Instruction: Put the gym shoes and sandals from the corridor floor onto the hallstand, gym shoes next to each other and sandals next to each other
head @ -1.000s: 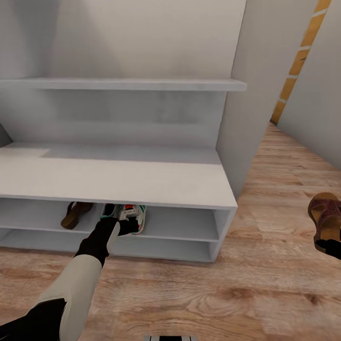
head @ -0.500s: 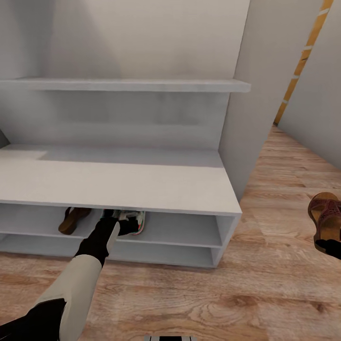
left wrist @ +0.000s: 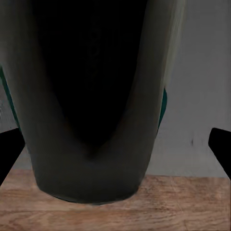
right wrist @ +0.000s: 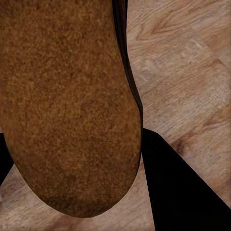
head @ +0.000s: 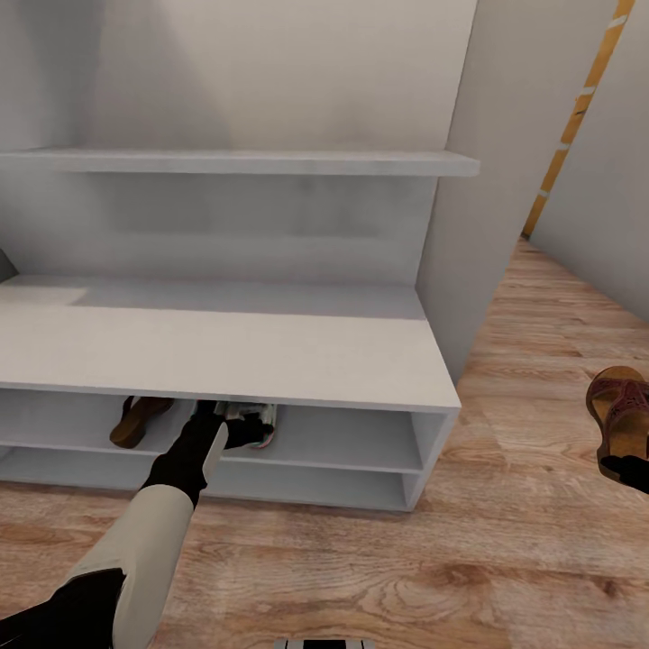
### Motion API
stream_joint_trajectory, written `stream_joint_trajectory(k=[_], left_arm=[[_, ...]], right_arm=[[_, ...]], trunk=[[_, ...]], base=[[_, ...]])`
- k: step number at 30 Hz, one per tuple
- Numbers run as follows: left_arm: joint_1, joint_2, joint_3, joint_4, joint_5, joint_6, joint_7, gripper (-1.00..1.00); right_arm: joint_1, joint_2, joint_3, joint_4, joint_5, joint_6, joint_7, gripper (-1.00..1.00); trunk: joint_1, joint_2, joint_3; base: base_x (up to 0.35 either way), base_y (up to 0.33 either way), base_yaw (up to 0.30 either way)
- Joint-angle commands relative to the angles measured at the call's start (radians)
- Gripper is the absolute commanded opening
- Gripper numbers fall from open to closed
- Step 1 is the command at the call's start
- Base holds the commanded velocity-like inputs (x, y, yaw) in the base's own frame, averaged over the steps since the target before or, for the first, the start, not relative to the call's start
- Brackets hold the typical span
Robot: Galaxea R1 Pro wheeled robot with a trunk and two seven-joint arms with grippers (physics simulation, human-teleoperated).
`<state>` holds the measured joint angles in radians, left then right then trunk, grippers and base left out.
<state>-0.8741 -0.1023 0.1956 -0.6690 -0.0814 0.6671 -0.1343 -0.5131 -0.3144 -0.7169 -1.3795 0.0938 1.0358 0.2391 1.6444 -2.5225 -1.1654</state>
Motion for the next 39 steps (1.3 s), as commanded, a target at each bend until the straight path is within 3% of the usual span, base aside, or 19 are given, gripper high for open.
stream_joint_trajectory(k=[1,14,31,39], left_arm=[[0.0,-0.001,0.007,-0.001,-0.008,0.005,-0.008,1.0],[0.0,0.001,0.007,-0.003,-0.008,0.005,-0.008,1.0],[0.0,0.005,0.005,-0.003,-0.008,0.002,-0.008,1.0],[0.01,0.016,0.002,0.001,-0.011,-0.124,-0.008,1.0]], right_arm=[[-0.001,0.0,-0.001,-0.001,0.007,0.004,0.008,-1.0],[-0.001,0.0,-0.001,0.0,0.007,0.004,0.008,-1.0],[-0.001,0.0,-0.001,0.0,0.007,0.004,0.008,-1.0],[-0.001,0.0,-0.001,0.0,0.007,0.004,0.006,-1.0]], trunk=[[0.0,0.0,-0.001],[0.0,0.0,-0.001],[0.0,0.0,-0.001],[0.0,0.0,-0.001]], base=[[0.0,0.0,0.0],[-0.014,0.0,0.0],[-0.307,0.0,0.0],[-0.327,0.002,0.0]])
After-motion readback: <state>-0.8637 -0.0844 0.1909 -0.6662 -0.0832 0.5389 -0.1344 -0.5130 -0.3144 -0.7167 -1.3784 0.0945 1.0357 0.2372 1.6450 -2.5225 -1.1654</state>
